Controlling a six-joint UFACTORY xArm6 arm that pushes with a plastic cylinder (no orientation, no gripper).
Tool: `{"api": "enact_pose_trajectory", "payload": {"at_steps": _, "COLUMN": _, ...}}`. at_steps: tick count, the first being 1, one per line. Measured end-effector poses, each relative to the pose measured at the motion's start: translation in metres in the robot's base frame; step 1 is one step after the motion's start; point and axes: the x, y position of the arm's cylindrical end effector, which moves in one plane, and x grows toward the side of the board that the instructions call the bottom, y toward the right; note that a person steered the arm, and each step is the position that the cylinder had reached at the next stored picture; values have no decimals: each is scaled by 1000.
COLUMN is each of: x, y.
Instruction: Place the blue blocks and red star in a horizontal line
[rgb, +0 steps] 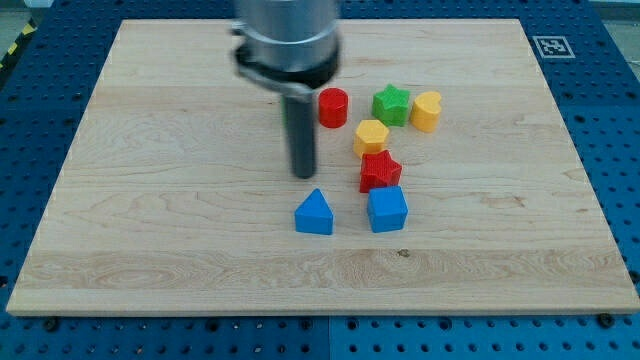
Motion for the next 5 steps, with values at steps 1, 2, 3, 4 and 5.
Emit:
{"api": "enact_pose_trajectory", "payload": {"at_steps": 1, "x": 0, "y": 43}}
{"api": "enact_pose_trajectory", "payload": {"at_steps": 2, "x": 0, "y": 64}}
{"api": "enact_pose_trajectory", "payload": {"at_steps": 3, "x": 1, "y": 75}}
{"api": "enact_pose_trajectory", "payload": {"at_steps": 4, "x": 13, "y": 76}}
{"api": "enact_pose_trajectory", "payload": {"at_steps": 5, "x": 17, "y": 76}}
